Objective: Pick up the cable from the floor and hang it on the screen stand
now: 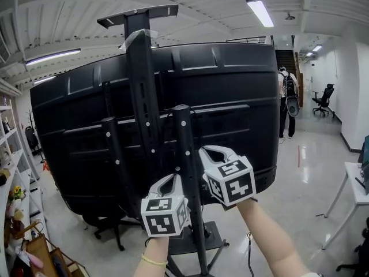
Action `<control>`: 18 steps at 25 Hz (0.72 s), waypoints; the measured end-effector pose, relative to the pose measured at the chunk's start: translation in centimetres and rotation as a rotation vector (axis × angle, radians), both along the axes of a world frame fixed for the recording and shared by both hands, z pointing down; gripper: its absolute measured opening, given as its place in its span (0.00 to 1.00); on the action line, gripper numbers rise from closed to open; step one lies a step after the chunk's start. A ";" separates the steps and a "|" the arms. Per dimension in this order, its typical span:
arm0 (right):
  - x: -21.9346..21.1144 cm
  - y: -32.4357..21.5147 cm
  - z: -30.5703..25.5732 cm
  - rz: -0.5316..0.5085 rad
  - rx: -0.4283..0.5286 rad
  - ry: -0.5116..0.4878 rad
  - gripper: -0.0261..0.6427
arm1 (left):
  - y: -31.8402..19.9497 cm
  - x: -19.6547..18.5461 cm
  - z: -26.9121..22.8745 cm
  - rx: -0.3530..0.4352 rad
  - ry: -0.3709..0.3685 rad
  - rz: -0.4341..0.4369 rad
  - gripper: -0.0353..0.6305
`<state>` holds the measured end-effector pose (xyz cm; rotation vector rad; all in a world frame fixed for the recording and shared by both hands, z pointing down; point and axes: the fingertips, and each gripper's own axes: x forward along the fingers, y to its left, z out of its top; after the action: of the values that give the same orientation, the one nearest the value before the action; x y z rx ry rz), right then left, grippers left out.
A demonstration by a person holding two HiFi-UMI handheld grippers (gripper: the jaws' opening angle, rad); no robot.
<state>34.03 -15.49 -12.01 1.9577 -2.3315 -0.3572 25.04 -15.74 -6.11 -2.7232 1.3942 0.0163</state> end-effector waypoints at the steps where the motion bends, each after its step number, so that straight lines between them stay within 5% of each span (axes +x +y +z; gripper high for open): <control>1: -0.3 0.9 1.6 -0.019 0.003 -0.013 0.04 | 0.6 -0.2 1.0 -0.004 0.012 -0.002 0.06; 10: -1.3 6.0 18.0 -0.099 -0.143 -0.150 0.04 | 6.1 -0.8 11.4 -0.050 0.036 -0.038 0.06; 18: -0.9 9.6 25.2 -0.096 -0.190 -0.225 0.04 | 8.3 -0.9 18.5 -0.120 0.040 -0.087 0.06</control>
<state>33.18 -5.89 13.15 1.8871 -2.4916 0.0828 24.12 -7.45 12.41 -2.7693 1.5725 -0.0187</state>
